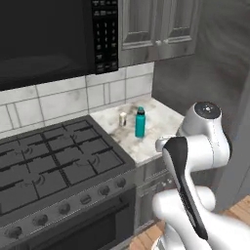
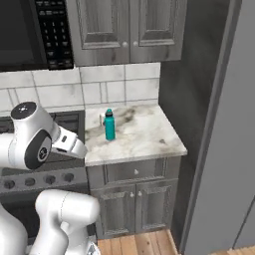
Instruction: Move the drinks to the dining counter.
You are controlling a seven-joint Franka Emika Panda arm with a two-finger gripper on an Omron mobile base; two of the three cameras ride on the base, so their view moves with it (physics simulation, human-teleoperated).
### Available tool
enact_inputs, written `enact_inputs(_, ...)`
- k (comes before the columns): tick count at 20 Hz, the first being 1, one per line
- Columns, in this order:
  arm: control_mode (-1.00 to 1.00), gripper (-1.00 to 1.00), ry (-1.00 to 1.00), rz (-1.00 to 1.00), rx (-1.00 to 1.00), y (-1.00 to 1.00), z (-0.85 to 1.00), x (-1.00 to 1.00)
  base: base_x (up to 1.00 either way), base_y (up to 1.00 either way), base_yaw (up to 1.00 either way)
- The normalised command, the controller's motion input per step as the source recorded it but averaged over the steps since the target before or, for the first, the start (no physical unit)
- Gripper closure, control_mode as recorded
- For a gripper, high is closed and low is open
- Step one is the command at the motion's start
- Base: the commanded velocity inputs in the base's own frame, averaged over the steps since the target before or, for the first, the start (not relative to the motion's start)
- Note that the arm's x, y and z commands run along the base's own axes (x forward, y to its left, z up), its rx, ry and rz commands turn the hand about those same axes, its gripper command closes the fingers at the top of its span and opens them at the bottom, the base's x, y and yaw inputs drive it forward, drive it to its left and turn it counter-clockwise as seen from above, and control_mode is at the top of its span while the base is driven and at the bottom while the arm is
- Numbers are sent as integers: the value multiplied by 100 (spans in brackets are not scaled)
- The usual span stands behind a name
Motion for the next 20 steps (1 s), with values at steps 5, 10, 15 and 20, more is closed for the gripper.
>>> enact_inputs(5,100,-100,0,0,0,0,0,0,68,-11,49)
enact_inputs(10,100,-100,0,0,0,0,0,0,66,-30,10)
enact_inputs(15,100,-100,0,0,0,0,0,0,19,-46,0)
enact_inputs(20,100,-100,0,0,0,0,0,0,12,-43,-1)
